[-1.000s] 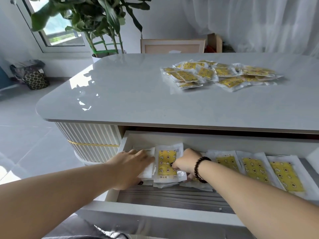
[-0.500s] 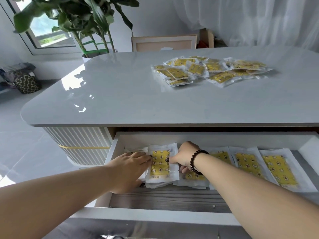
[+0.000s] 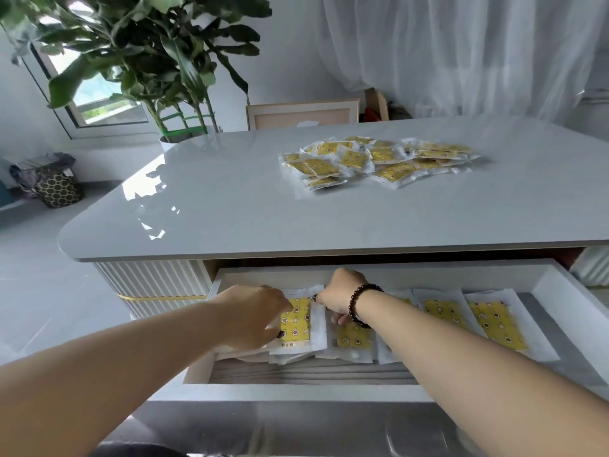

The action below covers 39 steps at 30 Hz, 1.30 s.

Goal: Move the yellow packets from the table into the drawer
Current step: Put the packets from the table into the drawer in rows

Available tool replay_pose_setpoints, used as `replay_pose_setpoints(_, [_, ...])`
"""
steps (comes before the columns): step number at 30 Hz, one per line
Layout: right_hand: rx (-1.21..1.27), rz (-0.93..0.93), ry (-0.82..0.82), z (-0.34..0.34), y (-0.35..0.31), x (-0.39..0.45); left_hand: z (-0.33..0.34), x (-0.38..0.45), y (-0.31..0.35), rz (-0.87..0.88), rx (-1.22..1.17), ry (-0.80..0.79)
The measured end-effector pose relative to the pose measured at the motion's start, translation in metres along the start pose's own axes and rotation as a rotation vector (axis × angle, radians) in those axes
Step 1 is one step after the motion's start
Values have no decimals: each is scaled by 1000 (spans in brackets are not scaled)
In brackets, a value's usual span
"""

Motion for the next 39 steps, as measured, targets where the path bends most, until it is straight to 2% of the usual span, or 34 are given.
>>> replay_pose_setpoints(6, [-277,-70,20,-41,-12,-55,-68,-23,0,-44,-238,263])
replay_pose_setpoints(11, [-341,-162,186,-107,-19,-91,-95,-25,-18,-66,-444,456])
replay_pose_setpoints(15, [-345,-165,337,-153,-6,-88,-104,-11,-41,-76,-664,647])
replay_pose_setpoints(20, [-256,-155,498,-197,8,-63,-101,16,-76,-180,-926,691])
replay_pose_setpoints(24, [-293,-131,560,-200,14,-38,-103,36,-100,-189,-1096,743])
replay_pose_setpoints(27, [-412,-153,636,-195,10,-24,-113,54,-110,-179,-1097,781])
replay_pose_setpoints(32, [-460,-247,644,-217,-6,9,-129,78,-125,-207,-950,833])
replay_pose_setpoints(37, [-513,-505,775,-221,-48,24,-150,103,-134,-221,-666,869])
replay_pose_setpoints(39, [-506,-591,780,-222,-62,30,-157,120,-139,-216,-606,843])
Point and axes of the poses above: each hand's wrist, its own x-axis towards the middle knuckle, its own z-axis out of the palm, y = z × x, the point moved 9 cm from there along x, towards the middle knuckle, and after that the axes turned 13 degrees about -y, right-handed, at the moved point
